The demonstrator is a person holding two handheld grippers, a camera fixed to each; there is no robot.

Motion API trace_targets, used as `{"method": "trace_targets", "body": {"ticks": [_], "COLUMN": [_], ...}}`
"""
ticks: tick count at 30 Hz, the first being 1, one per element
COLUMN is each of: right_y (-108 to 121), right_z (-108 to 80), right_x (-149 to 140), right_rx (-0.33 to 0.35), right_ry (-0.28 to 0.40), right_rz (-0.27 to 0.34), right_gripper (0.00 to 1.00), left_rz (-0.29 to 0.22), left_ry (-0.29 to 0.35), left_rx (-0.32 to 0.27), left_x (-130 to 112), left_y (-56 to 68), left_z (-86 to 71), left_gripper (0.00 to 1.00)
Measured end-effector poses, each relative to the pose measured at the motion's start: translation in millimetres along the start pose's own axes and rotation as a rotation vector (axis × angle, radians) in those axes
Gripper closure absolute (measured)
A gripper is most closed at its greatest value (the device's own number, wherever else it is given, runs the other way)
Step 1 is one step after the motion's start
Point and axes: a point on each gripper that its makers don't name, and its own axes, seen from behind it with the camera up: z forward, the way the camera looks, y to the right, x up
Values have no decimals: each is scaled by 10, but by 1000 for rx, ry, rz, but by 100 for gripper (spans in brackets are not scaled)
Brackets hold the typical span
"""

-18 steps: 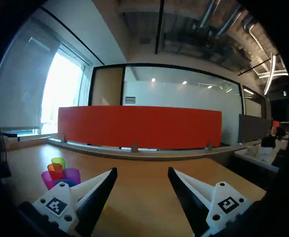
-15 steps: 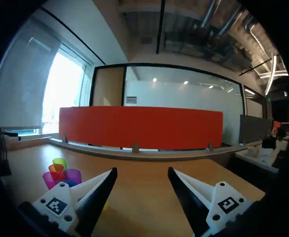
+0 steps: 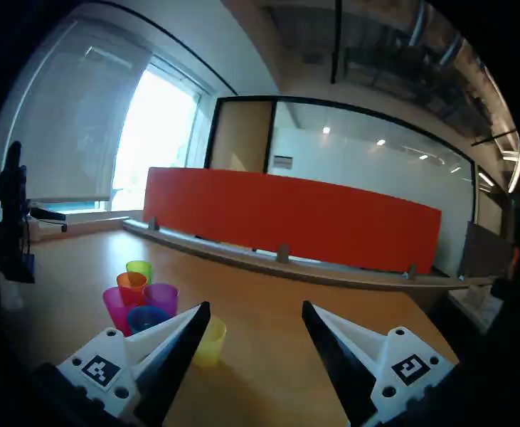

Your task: Pour water

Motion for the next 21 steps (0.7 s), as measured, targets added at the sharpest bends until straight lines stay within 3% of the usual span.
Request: {"method": "trace_targets", "body": {"ticks": [9, 18, 21], "right_y": [-245, -564, -623], "right_z": [11, -43, -43], "right_x": [-18, -117, -160], "right_rx": [157, 345, 379], "right_ry": [-91, -186, -206], "right_rz": [-42, -77, -93], "right_gripper": [0, 0, 0], "left_rz": [43, 13, 15], "left_ry": [-75, -150, -163], "left_rx": [-101, -218, -235], "left_x": [-52, -174, -184], "left_y": [133, 348, 355], "left_z": [110, 181, 207], "left_gripper": [10, 10, 10]}}
